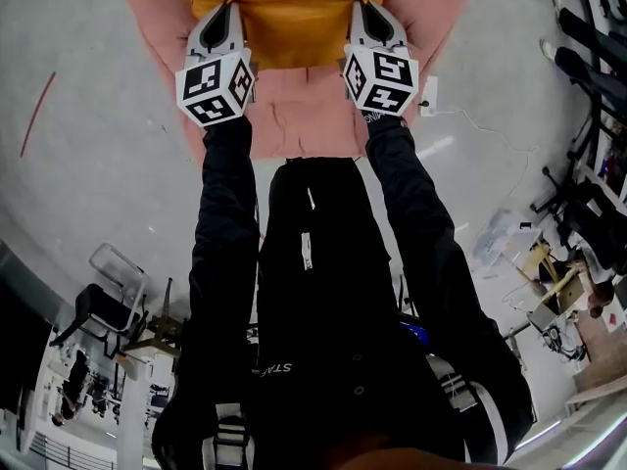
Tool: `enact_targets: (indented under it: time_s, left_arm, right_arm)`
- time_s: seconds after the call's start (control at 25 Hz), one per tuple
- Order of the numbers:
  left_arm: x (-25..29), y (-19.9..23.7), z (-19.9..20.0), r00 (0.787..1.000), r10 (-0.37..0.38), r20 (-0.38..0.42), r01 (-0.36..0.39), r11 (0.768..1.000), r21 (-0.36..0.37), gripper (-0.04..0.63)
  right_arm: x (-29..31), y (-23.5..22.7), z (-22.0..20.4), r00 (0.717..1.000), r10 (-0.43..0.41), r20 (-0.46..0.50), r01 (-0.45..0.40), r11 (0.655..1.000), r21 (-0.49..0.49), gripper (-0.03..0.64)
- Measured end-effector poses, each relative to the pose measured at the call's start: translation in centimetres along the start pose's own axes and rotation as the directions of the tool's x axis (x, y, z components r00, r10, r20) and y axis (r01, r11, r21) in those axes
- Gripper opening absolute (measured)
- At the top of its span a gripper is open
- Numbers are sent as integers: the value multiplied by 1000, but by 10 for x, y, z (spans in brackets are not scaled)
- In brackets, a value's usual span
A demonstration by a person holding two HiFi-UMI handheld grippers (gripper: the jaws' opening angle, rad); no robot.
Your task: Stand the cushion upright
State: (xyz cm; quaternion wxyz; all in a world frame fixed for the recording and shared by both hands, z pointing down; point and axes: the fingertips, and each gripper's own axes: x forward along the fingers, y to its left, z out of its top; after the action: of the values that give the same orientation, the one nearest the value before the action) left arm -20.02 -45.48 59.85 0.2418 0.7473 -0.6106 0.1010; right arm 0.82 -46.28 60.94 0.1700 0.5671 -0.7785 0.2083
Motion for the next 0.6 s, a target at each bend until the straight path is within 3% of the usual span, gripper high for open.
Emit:
enact_targets:
  time_s: [0.28, 0.48, 0.6]
  left_arm:
    - [6, 1, -44, 997, -1, -82, 0, 1000, -8, 6]
    - [13, 6, -46, 996, 6, -87, -6, 1000, -6, 8]
    - [-1, 4, -40, 992, 23, -120, -21, 1000, 18, 40]
  right_arm:
    - [2, -7, -31, 998, -2, -64, 0, 999, -40, 21]
    - [6, -6, -32, 998, 3, -66, -6, 999, -47, 21]
    - [-12, -9, -27, 997, -8, -80, 7, 1000, -17, 90]
